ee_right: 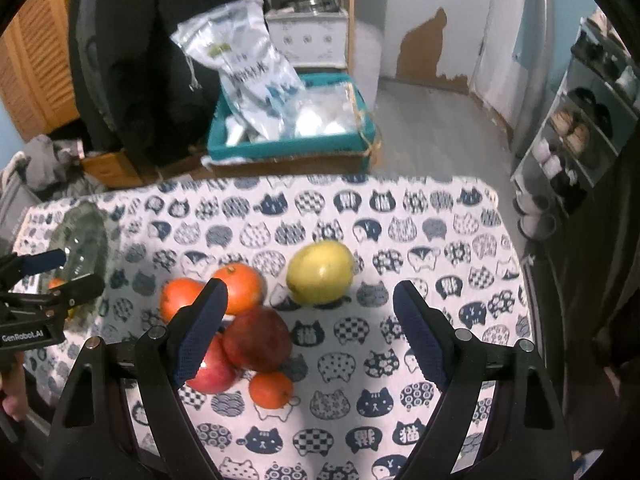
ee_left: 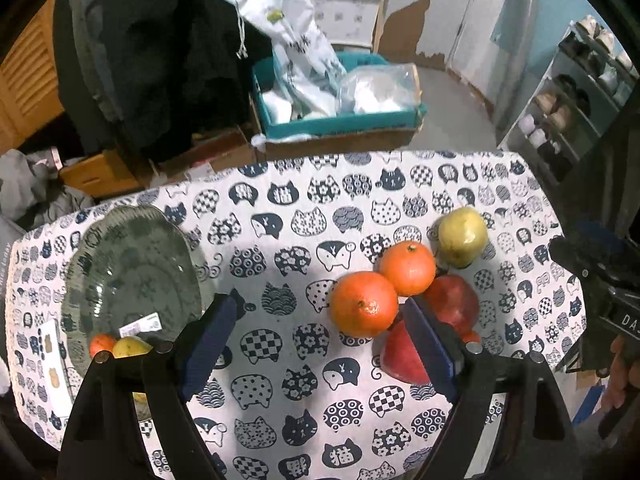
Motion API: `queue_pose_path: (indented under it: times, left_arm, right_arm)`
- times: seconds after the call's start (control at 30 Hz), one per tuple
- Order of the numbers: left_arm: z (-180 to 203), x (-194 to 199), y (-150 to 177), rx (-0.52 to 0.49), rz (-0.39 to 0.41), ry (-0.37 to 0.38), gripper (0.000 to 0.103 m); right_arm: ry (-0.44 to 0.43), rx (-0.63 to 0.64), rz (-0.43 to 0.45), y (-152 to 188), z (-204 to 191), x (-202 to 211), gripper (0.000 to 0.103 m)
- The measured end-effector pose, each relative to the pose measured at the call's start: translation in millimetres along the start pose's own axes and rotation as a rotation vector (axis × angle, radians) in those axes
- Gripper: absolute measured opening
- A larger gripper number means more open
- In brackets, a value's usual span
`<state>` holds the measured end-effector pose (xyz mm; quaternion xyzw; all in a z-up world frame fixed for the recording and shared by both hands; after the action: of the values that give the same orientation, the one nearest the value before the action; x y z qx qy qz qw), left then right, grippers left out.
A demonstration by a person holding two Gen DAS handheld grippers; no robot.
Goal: Organize fruits
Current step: 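Grasp a large orange with the left tool while the right tool grasps a yellow pear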
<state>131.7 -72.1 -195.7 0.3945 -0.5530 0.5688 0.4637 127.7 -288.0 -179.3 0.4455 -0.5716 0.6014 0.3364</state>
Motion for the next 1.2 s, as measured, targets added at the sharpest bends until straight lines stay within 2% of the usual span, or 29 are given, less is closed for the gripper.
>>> queue_pose_path:
  times: [0.23,0.6,1.0,1.2]
  left_arm:
    - [11.1,-36.1,-6.1,-0.024,-0.069,-0.009,0.087]
    - [28.0,-83.3,-8.9,-0.067,-0.163,-0.02,0.087]
    - [34.4,-116.0,-10.8,-0.067,-0.241,0.033,0.087]
    - [36.1,-128.8,-11.7,-0.061,-0.274,0.083,0.076]
  right_arm:
    - [0.003,-0.03,-0.093,4.3,10.1,-34.6,0.085]
    - [0.003,-0.059,-0.183,9.9,19.2,-70.0,0.085]
    - [-0.022,-0.085,-0.242,10.8,24.9,-93.6,0.085]
    - [-0.031,-0.098,-0.255,7.3,29.1,-101.4,0.085]
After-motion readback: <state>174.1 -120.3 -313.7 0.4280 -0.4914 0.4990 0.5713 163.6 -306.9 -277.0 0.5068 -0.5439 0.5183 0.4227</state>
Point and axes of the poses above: each gripper's, at about its wrist camera, not at the fingertips, and x roughly against the way its jaws point, z to its right, y to its underside, the point moved 3 cm from there along -x, roughly the way its jaws point, and after that the axes turned 11 degrees about -z, right-handed, at the moved point
